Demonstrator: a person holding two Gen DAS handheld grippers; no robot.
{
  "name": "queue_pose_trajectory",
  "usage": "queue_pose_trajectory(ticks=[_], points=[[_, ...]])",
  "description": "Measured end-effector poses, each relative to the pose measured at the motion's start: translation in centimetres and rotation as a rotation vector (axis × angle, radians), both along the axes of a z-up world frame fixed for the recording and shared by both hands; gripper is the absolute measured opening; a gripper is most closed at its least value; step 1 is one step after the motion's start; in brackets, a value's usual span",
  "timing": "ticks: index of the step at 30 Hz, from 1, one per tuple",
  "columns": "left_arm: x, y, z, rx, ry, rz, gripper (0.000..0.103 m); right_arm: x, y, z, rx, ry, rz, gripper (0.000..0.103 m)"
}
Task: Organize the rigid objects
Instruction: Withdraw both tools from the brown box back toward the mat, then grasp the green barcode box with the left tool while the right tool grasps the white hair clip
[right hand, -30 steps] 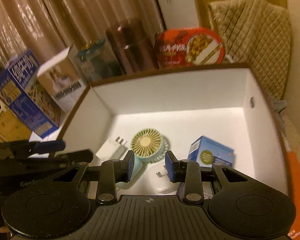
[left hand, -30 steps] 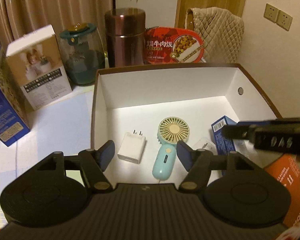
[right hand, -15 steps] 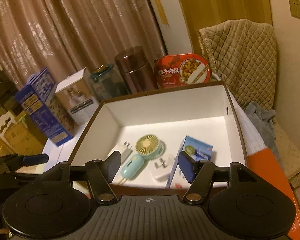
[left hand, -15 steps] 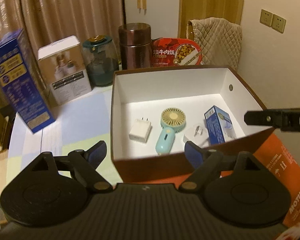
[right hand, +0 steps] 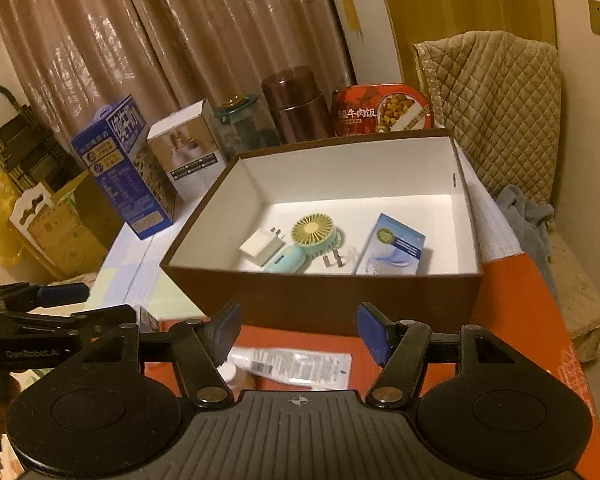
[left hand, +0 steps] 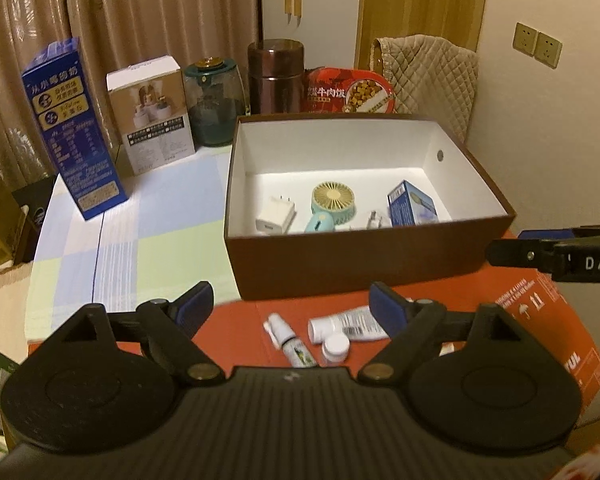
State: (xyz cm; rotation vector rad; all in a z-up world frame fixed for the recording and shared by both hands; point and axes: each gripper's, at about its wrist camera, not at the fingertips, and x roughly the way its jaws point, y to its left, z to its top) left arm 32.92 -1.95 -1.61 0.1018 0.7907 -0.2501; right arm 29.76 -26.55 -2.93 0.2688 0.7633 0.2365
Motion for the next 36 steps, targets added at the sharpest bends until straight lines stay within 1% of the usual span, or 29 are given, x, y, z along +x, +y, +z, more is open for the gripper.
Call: queue_pose_trajectory(ticks=[4, 6, 16, 21, 27, 36], points=[[-1.5, 0.1, -0.5, 0.019, 0.012, 0.009, 0.081, -1.1, -0.2, -0.5, -0.006, 0.024, 0.004, 0.061], [-2.3, 0.4, -0.7, 0.012, 0.02, 0.013, 0.079, -1.4, -0.2, -0.9, -0.01, 0.038, 0.009, 0.061], [-5.5, 1.6, -2.0, -0.011, 0.068, 0.048, 0.078, -3.6, 0.4, -3.6, -0.032, 0.133, 0.042, 0.061], [-6.9, 2.4, -3.1, -0.004, 0.104, 0.074, 0.077, -4.3, 0.9, -5.0, -0.039, 0.182, 0.056, 0.061], [-7.9, 3.7, -3.7, -0.007, 0.122, 0.127, 0.077, -4.5, 1.9, -6.0, -0.052, 0.208, 0.081, 0.061], [-8.3, 5.6, -5.3, 0.012, 0.137, 0.21, 0.077, -4.0, 3.6, -8.7, -0.077, 0.257, 0.09, 0.061]])
